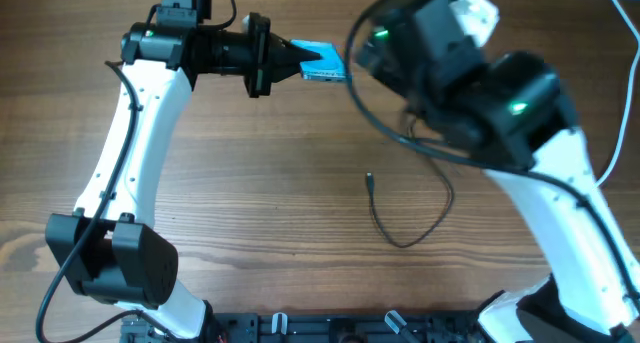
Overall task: Plug charger to phone and switch on socket
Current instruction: 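Move the right gripper down and grasp the black USB-C cable plug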
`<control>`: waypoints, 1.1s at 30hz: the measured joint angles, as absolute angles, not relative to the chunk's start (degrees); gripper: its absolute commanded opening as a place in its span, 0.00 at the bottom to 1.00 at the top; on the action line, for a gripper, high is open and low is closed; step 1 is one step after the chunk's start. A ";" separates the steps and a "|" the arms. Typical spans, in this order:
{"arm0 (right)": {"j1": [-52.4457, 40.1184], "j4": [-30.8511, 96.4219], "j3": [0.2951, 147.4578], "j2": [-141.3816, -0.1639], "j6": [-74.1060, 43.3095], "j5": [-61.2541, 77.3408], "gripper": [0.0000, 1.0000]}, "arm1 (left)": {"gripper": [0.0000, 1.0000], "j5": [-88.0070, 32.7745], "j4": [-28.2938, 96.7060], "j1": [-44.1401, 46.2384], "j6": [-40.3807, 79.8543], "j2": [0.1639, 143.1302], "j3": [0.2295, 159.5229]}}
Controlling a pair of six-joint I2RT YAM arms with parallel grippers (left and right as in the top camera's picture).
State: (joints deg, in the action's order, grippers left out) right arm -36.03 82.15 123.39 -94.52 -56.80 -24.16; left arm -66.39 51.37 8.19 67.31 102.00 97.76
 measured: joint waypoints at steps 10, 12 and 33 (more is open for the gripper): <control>-20.56 92.20 122.89 -94.52 -20.88 -4.43 1.00 | 0.04 -45.19 55.77 7.84 54.70 102.00 97.76; -20.56 91.96 119.11 -94.26 -19.11 -2.55 1.00 | 0.04 -40.14 58.65 7.11 53.84 102.00 97.76; -32.51 56.18 68.47 -100.33 -25.71 3.49 0.66 | 0.04 -10.33 67.22 5.61 47.37 102.00 95.96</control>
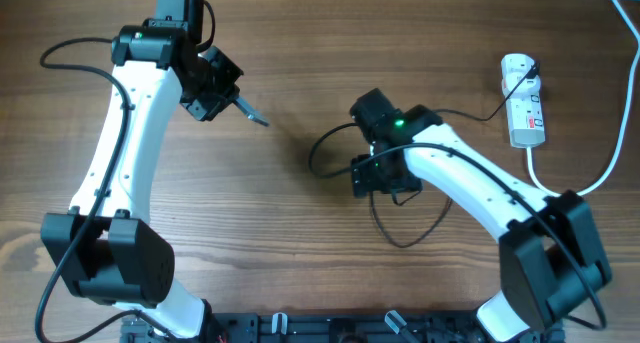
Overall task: Plug charger to phone and switch on socket
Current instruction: 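Move the right gripper down and grasp the black USB-C cable plug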
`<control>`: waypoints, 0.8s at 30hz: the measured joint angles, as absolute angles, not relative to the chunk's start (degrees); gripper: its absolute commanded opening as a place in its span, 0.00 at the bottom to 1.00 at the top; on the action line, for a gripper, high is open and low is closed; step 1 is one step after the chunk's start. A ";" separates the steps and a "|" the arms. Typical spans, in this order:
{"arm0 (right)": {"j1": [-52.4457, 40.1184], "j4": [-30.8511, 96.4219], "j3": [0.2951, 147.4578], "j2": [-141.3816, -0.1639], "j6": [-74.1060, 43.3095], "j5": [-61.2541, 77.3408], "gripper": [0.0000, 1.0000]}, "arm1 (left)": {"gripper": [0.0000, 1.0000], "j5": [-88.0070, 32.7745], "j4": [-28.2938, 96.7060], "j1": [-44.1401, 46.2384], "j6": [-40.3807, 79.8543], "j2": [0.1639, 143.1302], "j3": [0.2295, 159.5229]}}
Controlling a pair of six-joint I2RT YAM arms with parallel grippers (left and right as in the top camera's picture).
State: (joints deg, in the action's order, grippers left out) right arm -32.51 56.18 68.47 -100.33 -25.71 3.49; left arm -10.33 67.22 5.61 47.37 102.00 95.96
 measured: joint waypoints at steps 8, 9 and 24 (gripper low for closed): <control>-32.97 51.94 67.94 -105.25 -27.79 0.51 0.52 | 0.04 -9.63 67.29 5.61 47.37 102.00 94.83; -32.97 51.68 67.94 -105.51 -28.05 0.14 0.51 | 0.04 -9.63 67.29 5.61 47.37 102.00 94.83; -32.97 46.11 63.66 -107.33 -28.47 -0.19 0.42 | 0.04 -9.58 67.29 5.61 47.37 102.00 94.83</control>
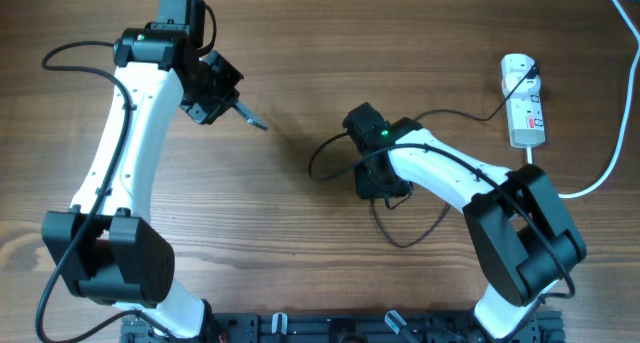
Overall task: Plug charger to phone and switch on socket
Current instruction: 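Move the right gripper down and grasp the black USB-C cable plug, then lift the cable plug with the right gripper toward the phone's bottom port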
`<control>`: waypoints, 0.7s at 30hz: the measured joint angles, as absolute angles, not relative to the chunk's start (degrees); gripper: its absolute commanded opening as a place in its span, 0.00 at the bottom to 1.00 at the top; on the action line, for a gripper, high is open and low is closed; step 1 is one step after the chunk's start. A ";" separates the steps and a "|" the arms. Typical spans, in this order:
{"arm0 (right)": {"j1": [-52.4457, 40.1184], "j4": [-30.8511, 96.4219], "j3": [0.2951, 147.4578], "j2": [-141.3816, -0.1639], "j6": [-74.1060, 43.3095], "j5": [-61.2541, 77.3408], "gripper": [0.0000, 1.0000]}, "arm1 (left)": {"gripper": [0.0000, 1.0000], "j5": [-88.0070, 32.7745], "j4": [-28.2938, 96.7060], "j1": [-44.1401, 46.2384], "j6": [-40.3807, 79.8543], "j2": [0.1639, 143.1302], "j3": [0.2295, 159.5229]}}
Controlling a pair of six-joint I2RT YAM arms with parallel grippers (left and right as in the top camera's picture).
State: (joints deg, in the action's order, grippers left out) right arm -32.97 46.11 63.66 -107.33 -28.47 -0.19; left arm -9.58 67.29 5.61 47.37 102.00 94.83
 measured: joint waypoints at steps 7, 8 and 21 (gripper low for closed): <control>-32.97 44.91 63.59 -107.31 -28.49 -0.43 0.33 | 0.04 -9.52 67.29 5.61 47.37 102.00 94.83; -32.97 44.91 63.59 -107.31 -28.49 -0.49 0.29 | 0.04 -9.43 67.29 5.61 47.40 102.00 94.83; -34.85 45.12 63.59 -107.31 -33.65 -1.28 0.19 | 0.04 -9.41 67.24 5.61 47.40 102.00 94.83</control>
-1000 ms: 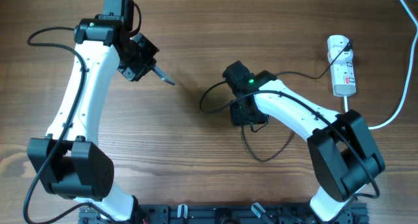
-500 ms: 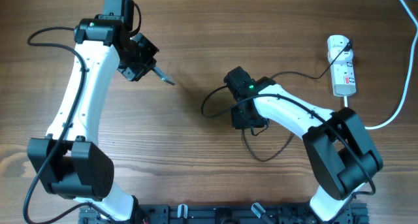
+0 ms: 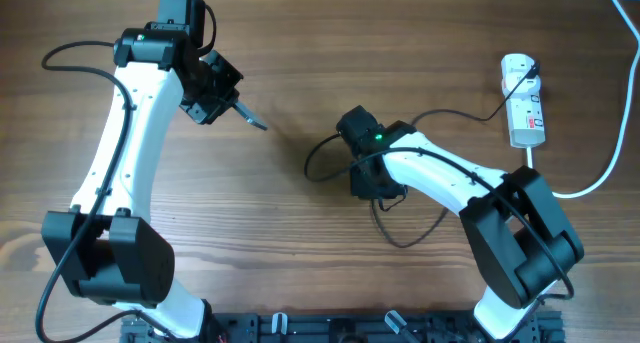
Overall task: Plug charger to phone and switch on socket
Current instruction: 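Lift the cable plug with the right gripper toward the phone's bottom port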
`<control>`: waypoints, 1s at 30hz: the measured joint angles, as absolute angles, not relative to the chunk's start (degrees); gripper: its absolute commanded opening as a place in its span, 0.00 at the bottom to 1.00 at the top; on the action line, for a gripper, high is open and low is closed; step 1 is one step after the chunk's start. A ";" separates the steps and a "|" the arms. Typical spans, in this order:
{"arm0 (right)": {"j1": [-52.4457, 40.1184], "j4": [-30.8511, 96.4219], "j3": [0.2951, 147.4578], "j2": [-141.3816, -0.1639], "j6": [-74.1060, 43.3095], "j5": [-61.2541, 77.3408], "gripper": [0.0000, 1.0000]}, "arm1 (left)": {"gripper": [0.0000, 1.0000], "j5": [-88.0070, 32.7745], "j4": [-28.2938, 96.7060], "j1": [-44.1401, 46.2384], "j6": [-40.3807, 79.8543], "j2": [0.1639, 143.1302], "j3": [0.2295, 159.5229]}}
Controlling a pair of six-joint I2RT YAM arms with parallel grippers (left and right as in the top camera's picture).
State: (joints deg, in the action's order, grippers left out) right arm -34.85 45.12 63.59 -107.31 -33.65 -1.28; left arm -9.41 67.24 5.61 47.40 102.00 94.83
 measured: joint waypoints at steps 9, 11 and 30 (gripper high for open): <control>-35.00 45.01 63.61 -107.31 -34.04 -1.15 0.17 | 0.04 -9.41 67.24 5.61 47.37 102.00 94.83; -35.00 44.99 63.61 -107.31 -34.04 -1.15 0.17 | 0.04 -9.41 67.24 5.61 47.40 102.00 94.83; -35.00 44.73 63.61 -107.31 -33.17 -1.30 0.05 | 0.04 -9.41 67.26 5.61 47.40 102.00 94.83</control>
